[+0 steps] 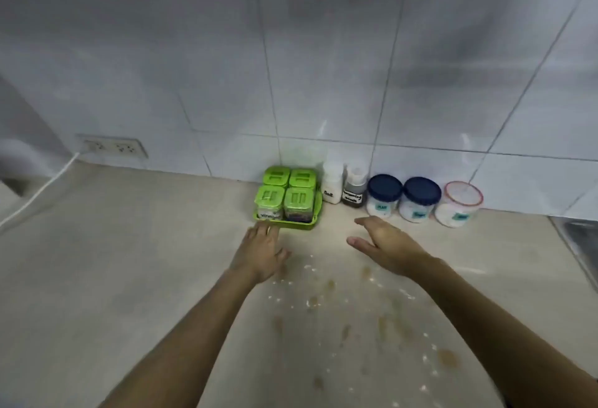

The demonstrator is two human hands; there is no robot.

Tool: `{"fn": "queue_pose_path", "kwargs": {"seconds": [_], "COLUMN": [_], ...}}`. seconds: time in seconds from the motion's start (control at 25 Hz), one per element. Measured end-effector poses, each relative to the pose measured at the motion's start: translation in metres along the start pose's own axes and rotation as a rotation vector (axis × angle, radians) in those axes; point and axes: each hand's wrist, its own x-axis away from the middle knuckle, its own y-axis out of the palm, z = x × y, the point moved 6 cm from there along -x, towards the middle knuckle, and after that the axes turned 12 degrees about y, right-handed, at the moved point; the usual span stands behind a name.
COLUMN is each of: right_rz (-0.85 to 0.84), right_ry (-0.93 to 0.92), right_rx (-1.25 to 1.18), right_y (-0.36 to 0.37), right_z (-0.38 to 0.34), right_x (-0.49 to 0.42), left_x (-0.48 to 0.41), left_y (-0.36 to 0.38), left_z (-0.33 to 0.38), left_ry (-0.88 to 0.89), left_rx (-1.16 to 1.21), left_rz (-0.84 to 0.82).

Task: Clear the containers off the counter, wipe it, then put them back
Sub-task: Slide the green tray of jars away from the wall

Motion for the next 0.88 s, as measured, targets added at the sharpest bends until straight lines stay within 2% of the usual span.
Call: {"fn": "queue_pose_path", "kwargs": {"seconds": [0.24,0.36,0.48,0.56,0.72,0.88], "right_rz": [0.092,0.111,-0.092,-0.13,-0.015,-0.038], "right_ry": [0.167,0.307,0.525,0.542,0.564,0.522], "right_rx": [-0.34,-0.584,-1.03,-1.17,-1.167,-1.073], "right_y": [0.062,0.083,0.114,0.121,0.118,0.122], "right_z": [-0.016,-0.023,-0.03,-0.038,-0.036,-0.059], "right_x": [-0.08,-0.12,-0.15,-0.166,-0.174,-0.162], "left_x": [-0.025,-0.051,-0.085,-0.105,-0.12,-0.087], "left_y": [0.024,0.025,0.039,0.04,0.034,0.019], "left_z": [-0.096,-0.133,-0.157,-0.162,-0.158,-0.174], "left_ry": [-0.14,-0.34,-0.485,-0.48,-0.386,-0.374], "left_rx": [0.417,0.786,1.129,1.207,1.147,1.172], "left_rz": [0.407,0.586,0.514,0.442,0.308,0.371]}}
